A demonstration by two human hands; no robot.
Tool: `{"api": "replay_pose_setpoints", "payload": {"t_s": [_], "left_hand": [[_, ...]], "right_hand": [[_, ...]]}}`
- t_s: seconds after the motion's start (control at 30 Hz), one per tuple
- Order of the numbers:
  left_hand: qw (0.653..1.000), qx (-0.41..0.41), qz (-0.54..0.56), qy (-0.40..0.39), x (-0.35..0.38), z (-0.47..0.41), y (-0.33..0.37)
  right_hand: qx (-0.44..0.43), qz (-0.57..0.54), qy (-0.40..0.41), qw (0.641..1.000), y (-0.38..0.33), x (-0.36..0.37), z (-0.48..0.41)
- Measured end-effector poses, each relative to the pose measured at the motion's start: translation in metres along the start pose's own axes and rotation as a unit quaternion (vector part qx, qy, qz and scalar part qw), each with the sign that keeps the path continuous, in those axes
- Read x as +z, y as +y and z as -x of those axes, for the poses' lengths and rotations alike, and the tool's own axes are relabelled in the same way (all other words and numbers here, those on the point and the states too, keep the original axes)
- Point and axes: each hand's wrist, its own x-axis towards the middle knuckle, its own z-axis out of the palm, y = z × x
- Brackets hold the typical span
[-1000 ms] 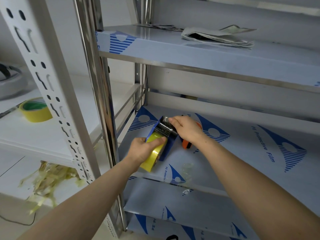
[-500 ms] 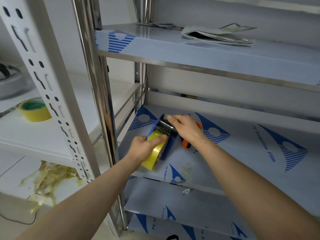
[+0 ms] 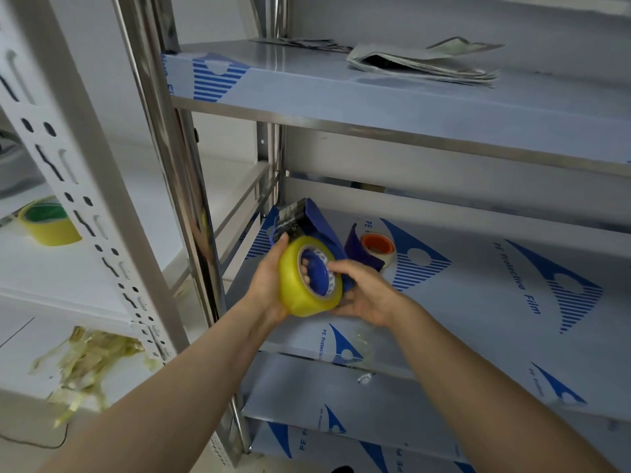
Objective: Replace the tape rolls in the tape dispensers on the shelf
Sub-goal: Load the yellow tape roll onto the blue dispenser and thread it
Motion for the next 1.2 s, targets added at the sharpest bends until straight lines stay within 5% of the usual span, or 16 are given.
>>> {"api": "replay_pose_setpoints", "payload": {"t_s": [0.17,0.37,0.5,0.7,0.9,1.2], "left_hand": [[1.000,-0.004,0.003,0.016,0.006,-0.005,0.001],[0.953,0.012,-0.197,0.230,-0.011,-0.043,0.004],[0.959,-0.010,-0.223,0.175,-0.014,-0.056,0.004],[0.804,0.041,-0.524,0.279,-0.025,-0.066,-0.006],[0.742,0.041,-0.619,0.253,-0.035,-0.072,-0.009],[0.728,0.024,-0.639,0.248,-0.032,-0.072,-0.008]], "right_hand": [[-0.025,0.053,0.061,0.996,0.005,0.010,-0.005],[-0.036,0.129,0.158,0.978,-0.001,0.006,-0.028],[-0.029,0.206,0.187,0.960,-0.004,0.009,-0.048],[-0.008,0.290,0.206,0.934,0.001,0.014,-0.069],[-0.004,0.340,0.220,0.914,0.010,0.015,-0.077],[-0.030,0.530,0.226,0.817,0.009,0.015,-0.066]]}}
